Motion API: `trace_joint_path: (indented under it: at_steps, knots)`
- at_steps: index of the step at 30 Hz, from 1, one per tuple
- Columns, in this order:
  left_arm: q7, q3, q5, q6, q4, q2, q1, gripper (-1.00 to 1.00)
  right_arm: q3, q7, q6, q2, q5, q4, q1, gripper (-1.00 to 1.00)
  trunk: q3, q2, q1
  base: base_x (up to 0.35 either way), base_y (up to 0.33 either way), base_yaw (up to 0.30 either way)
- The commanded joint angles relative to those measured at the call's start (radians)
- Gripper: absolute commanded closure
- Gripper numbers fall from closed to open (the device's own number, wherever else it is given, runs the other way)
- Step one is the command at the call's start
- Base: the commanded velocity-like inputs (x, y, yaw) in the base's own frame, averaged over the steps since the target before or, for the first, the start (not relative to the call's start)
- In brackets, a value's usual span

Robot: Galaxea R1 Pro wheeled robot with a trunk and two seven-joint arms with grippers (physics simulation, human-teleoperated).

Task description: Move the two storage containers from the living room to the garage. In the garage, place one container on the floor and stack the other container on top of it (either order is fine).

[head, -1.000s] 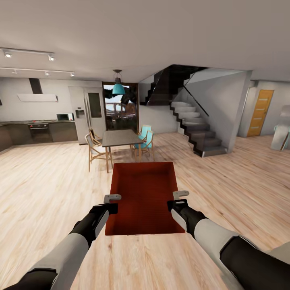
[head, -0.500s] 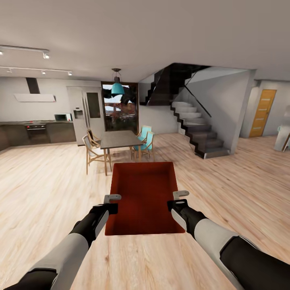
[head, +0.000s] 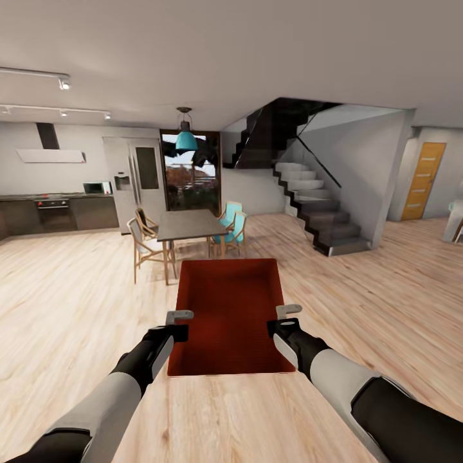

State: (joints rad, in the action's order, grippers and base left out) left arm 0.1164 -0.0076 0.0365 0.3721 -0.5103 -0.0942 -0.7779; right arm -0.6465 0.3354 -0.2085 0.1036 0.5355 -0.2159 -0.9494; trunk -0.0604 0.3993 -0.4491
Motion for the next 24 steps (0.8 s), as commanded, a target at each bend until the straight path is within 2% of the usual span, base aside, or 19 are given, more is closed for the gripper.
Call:
trace_joint_path:
  at_steps: [1,10,24]
  knots:
    - [0.008,0.014,0.006,0.005,-0.001,0.001,0.000,1.00,0.024,0.033,0.070,-0.016,-0.029,-0.003,0.000,1.00,0.000,0.001,-0.001,0.321,0.000,0.000]
    - [0.008,0.014,0.006,0.005,-0.001,0.001,0.000,1.00,0.025,0.033,0.070,-0.016,-0.028,-0.003,-0.001,1.00,0.000,0.001,-0.001,0.321,0.000,-0.024]
    - [0.006,0.013,0.006,0.004,-0.001,0.001,0.000,1.00,0.025,0.044,0.070,-0.016,-0.025,-0.003,0.000,1.00,0.000,0.001,-0.001,0.321,0.000,-0.231]
